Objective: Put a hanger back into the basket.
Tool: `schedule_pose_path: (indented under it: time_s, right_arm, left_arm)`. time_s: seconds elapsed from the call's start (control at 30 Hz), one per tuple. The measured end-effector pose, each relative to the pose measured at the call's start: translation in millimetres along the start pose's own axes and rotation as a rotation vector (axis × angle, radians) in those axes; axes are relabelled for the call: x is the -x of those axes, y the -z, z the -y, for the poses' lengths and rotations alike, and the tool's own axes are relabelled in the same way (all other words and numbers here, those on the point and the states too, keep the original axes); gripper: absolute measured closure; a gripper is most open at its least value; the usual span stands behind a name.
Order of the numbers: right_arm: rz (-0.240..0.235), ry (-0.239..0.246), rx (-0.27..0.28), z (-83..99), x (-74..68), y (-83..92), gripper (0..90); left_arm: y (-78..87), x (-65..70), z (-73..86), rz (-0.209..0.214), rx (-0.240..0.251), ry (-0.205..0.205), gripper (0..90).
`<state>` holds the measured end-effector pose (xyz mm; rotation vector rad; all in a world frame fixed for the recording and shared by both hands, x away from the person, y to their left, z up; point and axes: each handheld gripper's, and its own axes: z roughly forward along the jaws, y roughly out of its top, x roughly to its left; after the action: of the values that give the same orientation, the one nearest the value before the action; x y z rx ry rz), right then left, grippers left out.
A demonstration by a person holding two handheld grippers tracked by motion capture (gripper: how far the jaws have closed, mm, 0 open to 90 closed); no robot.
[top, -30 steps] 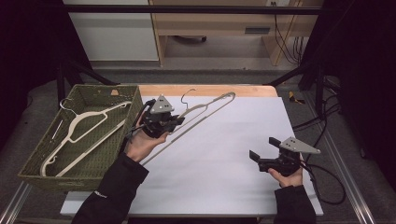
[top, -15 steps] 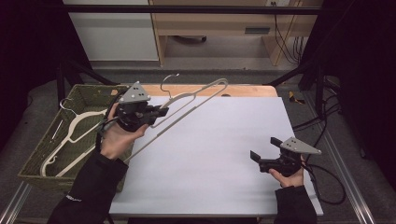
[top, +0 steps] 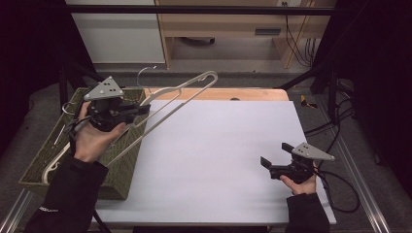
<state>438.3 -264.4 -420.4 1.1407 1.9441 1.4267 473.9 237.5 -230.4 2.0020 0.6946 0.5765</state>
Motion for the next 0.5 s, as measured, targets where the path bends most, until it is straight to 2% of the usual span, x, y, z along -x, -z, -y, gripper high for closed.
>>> schedule_pose_path:
  time_s: [0.07,0.13,0.5]
  right_arm:
    - [-0.002,0.008,0.002,0.6,0.7,-0.9,1.0]
    - [0.002,-0.006,-0.005,0.7,-0.5,-1.3,1.0]
    - [0.001,-0.006,-0.007,0.9,0.8,-1.0,1.1]
  left_arm:
    - [8.3,-8.0,5.1,-0.017,-0.001,-0.001,85.9]
    - [14.2,-14.1,8.8,-0.030,-0.001,-0.007,85.9]
    - [46.1,-51.9,28.9,-0.100,-0.011,0.036,85.9]
